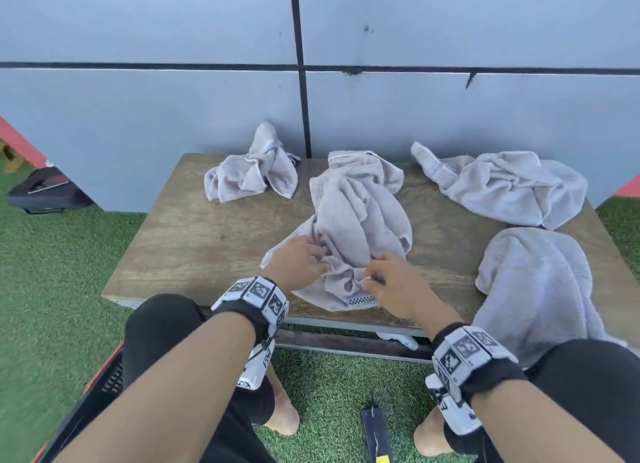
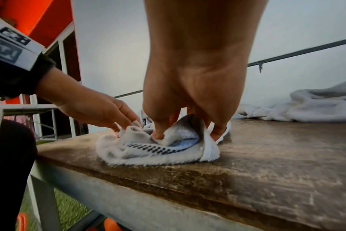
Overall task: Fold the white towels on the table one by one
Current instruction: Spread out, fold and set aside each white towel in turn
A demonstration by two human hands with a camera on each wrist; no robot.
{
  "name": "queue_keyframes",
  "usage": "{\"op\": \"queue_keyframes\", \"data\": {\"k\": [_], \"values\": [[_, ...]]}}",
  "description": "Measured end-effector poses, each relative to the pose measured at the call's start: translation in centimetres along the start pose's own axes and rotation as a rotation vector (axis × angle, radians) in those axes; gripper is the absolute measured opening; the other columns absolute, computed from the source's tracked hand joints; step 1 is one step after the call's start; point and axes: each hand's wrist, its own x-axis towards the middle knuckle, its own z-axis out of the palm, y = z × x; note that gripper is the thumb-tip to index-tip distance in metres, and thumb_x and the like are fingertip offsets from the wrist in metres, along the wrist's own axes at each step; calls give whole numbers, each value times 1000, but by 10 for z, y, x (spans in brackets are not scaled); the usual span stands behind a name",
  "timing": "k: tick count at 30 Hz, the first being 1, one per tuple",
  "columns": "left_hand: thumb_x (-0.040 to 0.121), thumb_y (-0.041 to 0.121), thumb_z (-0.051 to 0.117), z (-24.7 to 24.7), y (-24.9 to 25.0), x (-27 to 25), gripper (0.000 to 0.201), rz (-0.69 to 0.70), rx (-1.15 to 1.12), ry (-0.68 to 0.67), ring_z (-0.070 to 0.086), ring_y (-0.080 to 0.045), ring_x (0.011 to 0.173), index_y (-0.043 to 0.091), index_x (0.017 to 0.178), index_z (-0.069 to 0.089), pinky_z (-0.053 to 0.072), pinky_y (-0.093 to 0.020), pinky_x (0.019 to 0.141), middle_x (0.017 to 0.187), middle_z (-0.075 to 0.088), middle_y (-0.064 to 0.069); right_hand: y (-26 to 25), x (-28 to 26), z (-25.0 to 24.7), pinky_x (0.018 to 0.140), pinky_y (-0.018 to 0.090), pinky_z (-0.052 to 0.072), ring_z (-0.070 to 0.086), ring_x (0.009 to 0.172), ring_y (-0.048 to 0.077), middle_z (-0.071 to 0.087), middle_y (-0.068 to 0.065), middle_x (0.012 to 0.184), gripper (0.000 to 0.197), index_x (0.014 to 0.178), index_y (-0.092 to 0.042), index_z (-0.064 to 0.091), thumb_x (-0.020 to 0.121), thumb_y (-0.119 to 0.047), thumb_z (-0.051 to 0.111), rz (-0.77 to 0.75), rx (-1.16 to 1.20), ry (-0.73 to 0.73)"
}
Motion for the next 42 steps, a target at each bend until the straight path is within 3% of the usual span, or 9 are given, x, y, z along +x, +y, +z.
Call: {"op": "queue_keyframes", "data": {"k": [2, 4, 10, 17, 23, 27, 33, 36, 42], "values": [[96, 28, 57, -6, 3, -7, 28, 22, -41, -70, 54, -22, 82, 15, 71, 58, 41, -30, 67, 79, 54, 2, 2, -5, 0, 66, 31, 46, 51, 66, 10, 58, -9, 74, 22, 71, -31, 57, 92, -30, 62, -11, 90, -78], [96, 26, 59, -10, 4, -10, 31, 36, -39, -102, 50, -24, 75, 6, 72, 57, 38, -32, 65, 74, 54, -7, 5, -9, 0, 68, 29, 45, 52, 69, 8, 59, -10, 78, 20, 71, -35, 59, 90, -32, 64, -43, 149, -56], [89, 35, 65, -1, 1, -4, 32, 20, -53, -6, 31, -29, 133, 33, 61, 50, 30, -49, 110, 142, 41, -4, 18, 5, 5, 102, 37, 38, 43, 121, 19, 51, -4, 122, 5, 83, -33, 66, 87, -33, 68, -51, 92, 224], [91, 24, 61, 10, 14, -11, 34, 93, -243, -42, 38, -7, 55, 5, 65, 52, 37, -28, 59, 61, 45, 1, -8, -7, 10, 72, 27, 45, 54, 79, 6, 57, -14, 88, 15, 78, -23, 64, 92, -26, 67, -111, 159, 15], [88, 5, 63, -23, 45, -15, 36, 198, -486, 14, 25, -3, 48, 12, 60, 41, 25, -19, 52, 55, 31, 8, -14, -11, -8, 99, 33, 37, 48, 120, 11, 52, -2, 122, 5, 85, -21, 69, 90, -22, 70, -97, 428, 90], [91, -1, 57, -71, 73, -9, 32, 332, -662, 11, 28, -11, 59, 2, 63, 42, 24, -22, 56, 62, 31, -2, -28, -8, -52, 72, 34, 43, 56, 71, 10, 65, 3, 79, 15, 81, -12, 66, 94, -20, 66, -170, 502, 178], [91, 7, 61, -171, 115, 24, 25, 405, -802, 220, 36, -18, 69, -3, 71, 48, 31, -27, 62, 68, 36, -10, -60, 43, -155, 75, 30, 47, 61, 76, 14, 75, 10, 92, 20, 76, -28, 67, 93, -17, 68, -225, 546, 491], [88, 14, 63, -225, 127, 58, 30, 407, -737, 331, 36, -13, 63, 16, 64, 46, 29, -27, 59, 65, 36, 0, -73, 85, -214, 70, 32, 50, 60, 72, 10, 75, 8, 87, 11, 80, -20, 68, 91, -24, 70, -234, 476, 581], [95, 27, 57, -297, 105, 121, 25, 167, -372, 697, 43, -17, 63, 5, 86, 63, 34, -26, 59, 72, 48, -3, -64, 164, -295, 74, 26, 43, 55, 76, 12, 63, -2, 86, 14, 93, -9, 68, 91, -22, 65, -149, 328, 855]]}}
